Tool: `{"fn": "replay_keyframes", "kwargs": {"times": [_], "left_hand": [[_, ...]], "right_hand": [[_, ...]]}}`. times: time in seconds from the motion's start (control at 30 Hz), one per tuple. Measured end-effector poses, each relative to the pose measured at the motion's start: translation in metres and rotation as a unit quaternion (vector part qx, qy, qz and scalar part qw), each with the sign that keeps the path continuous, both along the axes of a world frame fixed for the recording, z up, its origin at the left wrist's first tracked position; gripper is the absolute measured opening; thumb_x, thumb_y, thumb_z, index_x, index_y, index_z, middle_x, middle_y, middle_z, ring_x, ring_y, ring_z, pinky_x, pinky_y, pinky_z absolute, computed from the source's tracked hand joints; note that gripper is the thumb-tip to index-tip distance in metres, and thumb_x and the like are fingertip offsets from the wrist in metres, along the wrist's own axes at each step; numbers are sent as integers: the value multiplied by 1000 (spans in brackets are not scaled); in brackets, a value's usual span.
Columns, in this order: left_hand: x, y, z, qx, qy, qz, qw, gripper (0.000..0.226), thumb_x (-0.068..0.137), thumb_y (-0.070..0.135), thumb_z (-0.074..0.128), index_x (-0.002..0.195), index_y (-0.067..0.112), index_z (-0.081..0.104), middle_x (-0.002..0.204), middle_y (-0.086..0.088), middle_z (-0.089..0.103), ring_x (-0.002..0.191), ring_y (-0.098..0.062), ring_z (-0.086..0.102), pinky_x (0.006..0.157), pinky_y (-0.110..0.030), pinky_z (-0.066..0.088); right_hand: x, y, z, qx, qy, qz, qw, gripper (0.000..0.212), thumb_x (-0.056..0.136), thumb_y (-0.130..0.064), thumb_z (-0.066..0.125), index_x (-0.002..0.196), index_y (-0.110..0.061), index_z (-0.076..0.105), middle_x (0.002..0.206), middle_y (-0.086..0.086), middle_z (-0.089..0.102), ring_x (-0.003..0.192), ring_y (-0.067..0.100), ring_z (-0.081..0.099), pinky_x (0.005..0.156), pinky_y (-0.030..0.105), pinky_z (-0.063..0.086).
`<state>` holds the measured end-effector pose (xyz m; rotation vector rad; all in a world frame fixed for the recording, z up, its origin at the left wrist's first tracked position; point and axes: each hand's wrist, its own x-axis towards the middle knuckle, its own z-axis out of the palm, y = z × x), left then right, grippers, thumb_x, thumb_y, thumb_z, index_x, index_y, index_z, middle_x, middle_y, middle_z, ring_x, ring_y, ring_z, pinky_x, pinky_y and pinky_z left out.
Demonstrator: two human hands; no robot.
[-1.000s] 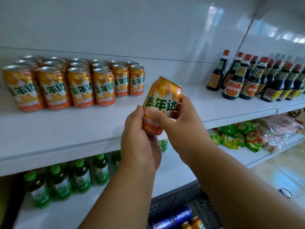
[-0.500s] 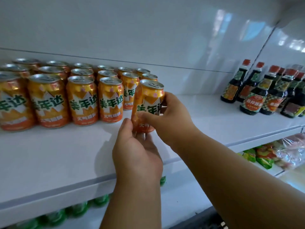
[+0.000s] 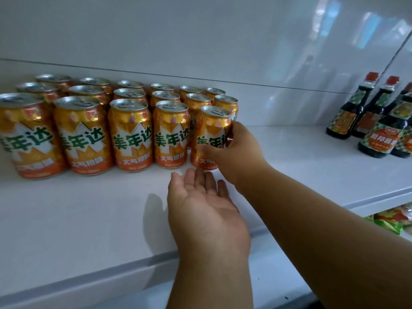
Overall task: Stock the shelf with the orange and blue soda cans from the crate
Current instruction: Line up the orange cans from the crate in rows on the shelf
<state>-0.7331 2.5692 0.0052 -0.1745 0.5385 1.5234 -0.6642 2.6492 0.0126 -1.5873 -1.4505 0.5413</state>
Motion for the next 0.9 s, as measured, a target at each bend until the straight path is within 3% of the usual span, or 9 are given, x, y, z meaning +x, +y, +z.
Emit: {"fn": "replay_keyframes", "kwargs": {"times": [0.13, 0.27, 0.5, 0.8, 0.9], "left_hand": [[-1, -1, 0, -2, -7, -8, 1000, 57, 102, 46, 37, 145, 9, 43, 139, -11, 53, 134, -25, 47, 114, -40, 34], [-2, -4, 0, -2, -4, -21, 1000, 57, 103, 45, 37, 147, 8, 40, 146, -12, 48, 138, -26, 43, 117, -43, 31], [-2, -6, 1, 2, -13, -29, 999, 58, 103, 45, 36, 148, 9, 38, 146, -13, 49, 136, -28, 45, 114, -44, 33], [-4, -6, 3, 24, -6, -26, 999, 59, 103, 47, 35, 148, 8, 39, 144, -13, 51, 135, -28, 48, 116, -44, 33], [-1, -11, 3, 76, 0, -22, 997, 59, 103, 50, 34, 142, 8, 48, 134, -13, 61, 126, -27, 57, 112, -47, 39]], "right_hand": [[-6, 4, -1, 14, 5, -2, 1000, 54, 75, -26, 83, 122, -24, 57, 102, -13, 66, 99, 11, 66, 89, 37, 57], [-10, 5, -3, 23, 21, -15, 999, 67, 76, -26, 84, 131, -25, 45, 97, -18, 58, 102, 13, 65, 89, 36, 56], [-11, 8, -6, 22, 12, -14, 1000, 66, 80, -26, 80, 133, -24, 40, 106, -11, 62, 103, 15, 65, 90, 39, 56], [-12, 1, 0, 4, 11, 8, 1000, 68, 82, -33, 78, 134, -23, 36, 100, -16, 55, 104, 13, 63, 88, 33, 53], [-14, -17, 1, 29, 8, -2, 1000, 69, 81, -39, 78, 135, -25, 37, 115, -11, 56, 102, 7, 57, 81, 23, 46]]}}
